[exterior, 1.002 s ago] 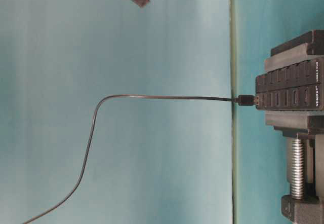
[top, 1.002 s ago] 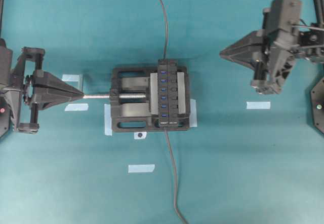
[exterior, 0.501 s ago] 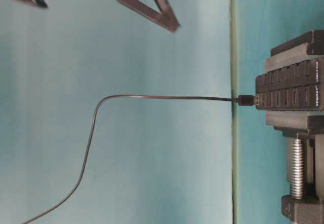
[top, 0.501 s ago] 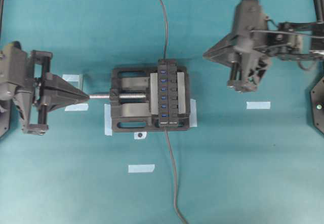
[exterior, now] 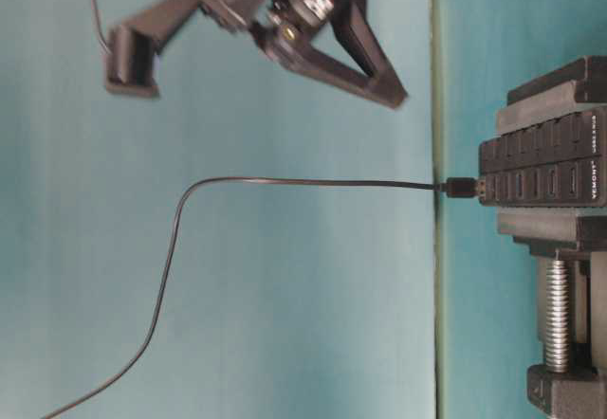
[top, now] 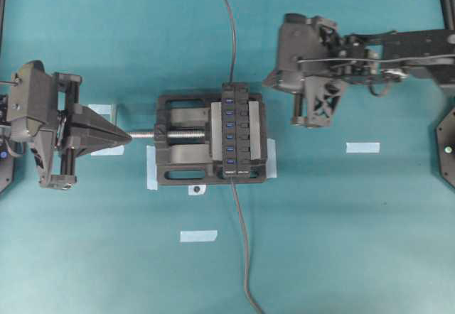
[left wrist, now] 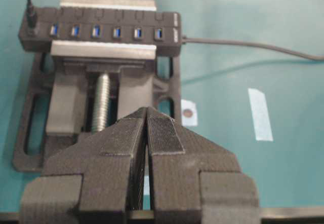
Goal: Insert the USB into the second port from the front of the fixed hub.
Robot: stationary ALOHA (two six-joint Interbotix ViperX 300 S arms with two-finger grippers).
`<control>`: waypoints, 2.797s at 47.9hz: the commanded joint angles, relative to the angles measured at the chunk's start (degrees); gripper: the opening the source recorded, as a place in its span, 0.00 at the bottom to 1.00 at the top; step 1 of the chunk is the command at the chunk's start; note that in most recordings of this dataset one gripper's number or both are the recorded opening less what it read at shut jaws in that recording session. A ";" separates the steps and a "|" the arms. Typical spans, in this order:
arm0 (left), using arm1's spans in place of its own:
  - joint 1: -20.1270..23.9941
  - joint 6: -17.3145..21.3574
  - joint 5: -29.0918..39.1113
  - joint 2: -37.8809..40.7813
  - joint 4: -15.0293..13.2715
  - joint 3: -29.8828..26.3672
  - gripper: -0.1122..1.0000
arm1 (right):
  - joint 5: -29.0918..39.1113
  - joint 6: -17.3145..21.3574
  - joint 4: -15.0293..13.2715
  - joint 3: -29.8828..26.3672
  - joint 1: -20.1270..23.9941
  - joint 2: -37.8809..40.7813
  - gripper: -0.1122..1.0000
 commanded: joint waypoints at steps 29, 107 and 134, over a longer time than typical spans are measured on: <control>0.79 -0.09 -0.26 7.82 0.18 -3.78 0.10 | -2.29 -0.62 -0.09 -4.83 -0.53 4.66 0.11; 0.79 0.18 -0.35 9.40 0.18 -4.75 0.10 | -4.57 0.35 0.44 -6.68 0.00 7.82 0.85; 0.79 0.00 -0.70 9.49 0.18 -4.75 0.10 | -7.65 3.16 0.53 -7.29 -0.26 10.28 0.90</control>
